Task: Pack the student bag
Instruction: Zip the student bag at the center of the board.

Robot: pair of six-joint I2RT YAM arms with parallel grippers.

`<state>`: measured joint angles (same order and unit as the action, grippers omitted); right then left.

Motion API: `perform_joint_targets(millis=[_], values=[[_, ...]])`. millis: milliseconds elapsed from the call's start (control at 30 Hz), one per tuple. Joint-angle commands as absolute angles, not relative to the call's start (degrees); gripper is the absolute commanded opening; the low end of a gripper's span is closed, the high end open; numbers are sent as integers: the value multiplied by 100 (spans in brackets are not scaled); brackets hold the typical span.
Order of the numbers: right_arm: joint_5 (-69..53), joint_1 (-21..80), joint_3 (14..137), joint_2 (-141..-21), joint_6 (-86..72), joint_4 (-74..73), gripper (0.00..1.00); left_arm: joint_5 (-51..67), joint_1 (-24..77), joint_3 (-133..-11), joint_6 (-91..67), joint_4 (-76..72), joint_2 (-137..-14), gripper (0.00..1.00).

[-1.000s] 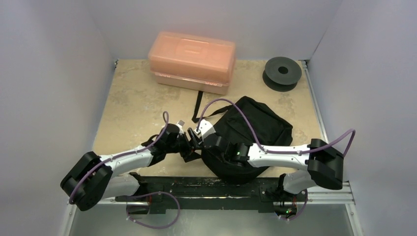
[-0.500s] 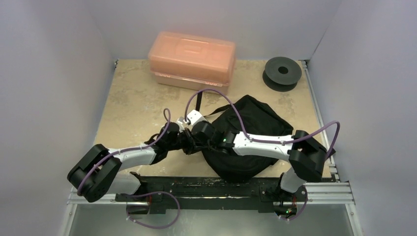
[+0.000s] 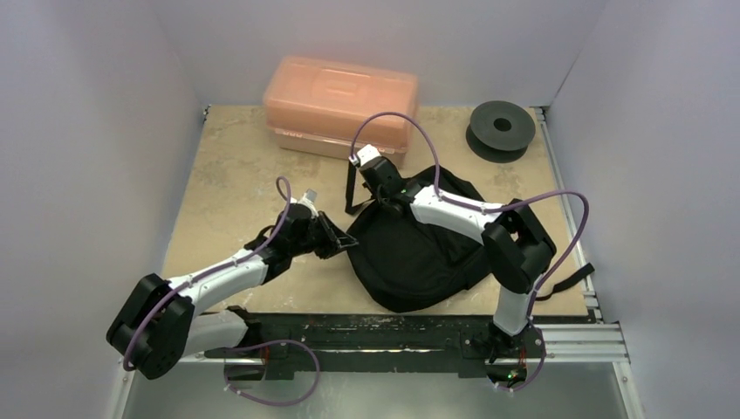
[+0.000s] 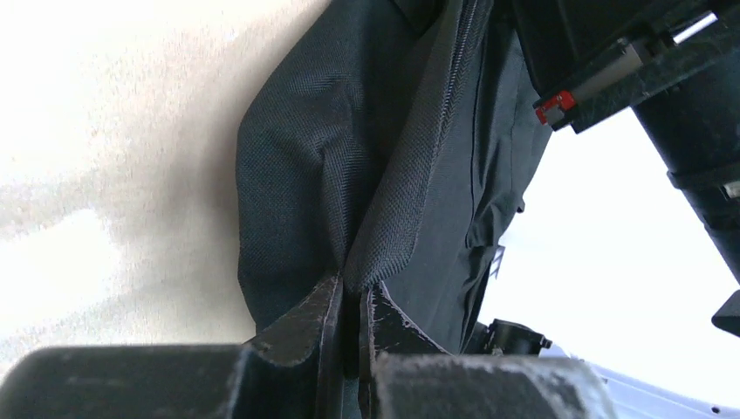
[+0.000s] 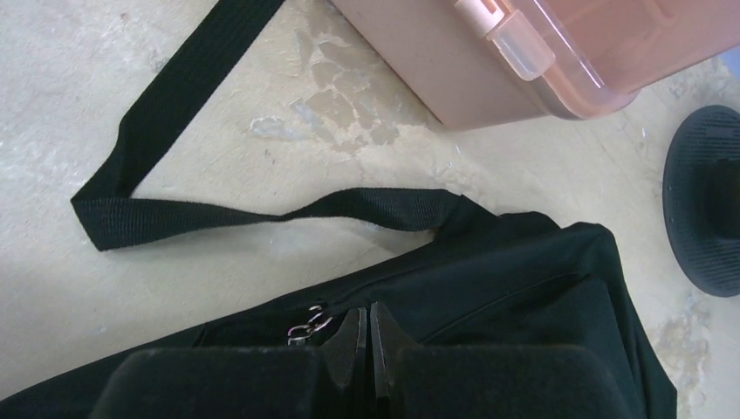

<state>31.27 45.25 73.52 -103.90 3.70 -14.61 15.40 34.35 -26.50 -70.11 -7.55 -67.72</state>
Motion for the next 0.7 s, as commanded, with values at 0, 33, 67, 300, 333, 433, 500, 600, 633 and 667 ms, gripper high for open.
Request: perform_joint_targets(millis=[0, 33, 67, 300, 333, 433, 500, 600, 633, 667], values=[[4383, 3564, 7788, -10511, 764, -1060, 0, 1607, 3367, -2918, -6286, 595, -6612, 0], [4466, 3504, 7834, -10518, 752, -1096, 0, 1593, 3352, -2959, -6209, 665, -6656, 0], [4475, 3456, 7914, -10524, 718, -1216, 0, 1595, 3342, -2976, -6157, 687, -6688, 0], [2709, 3427, 8012, -9862, -238, -1947, 21, 1580, 3338, -3264, -5677, 770, -6934, 0], [2492, 3429, 8049, -9814, -331, -2089, 29, 1568, 3340, -3325, -5592, 769, -6972, 0], [2017, 3435, 7834, -9554, -620, -2063, 47, 1623, 3347, -3498, -5360, 793, -7206, 0], [1900, 3430, 7638, -9400, -753, -1954, 56, 1664, 3347, -3557, -5313, 785, -7332, 0], [1771, 3428, 7355, -9198, -896, -1816, 62, 1705, 3342, -3560, -5279, 678, -7461, 0], [1697, 3421, 7220, -9135, -940, -1740, 63, 1718, 3341, -3560, -5293, 643, -7500, 0], [1632, 3426, 7110, -9066, -1000, -1680, 64, 1732, 3342, -3560, -5312, 630, -7538, 0]])
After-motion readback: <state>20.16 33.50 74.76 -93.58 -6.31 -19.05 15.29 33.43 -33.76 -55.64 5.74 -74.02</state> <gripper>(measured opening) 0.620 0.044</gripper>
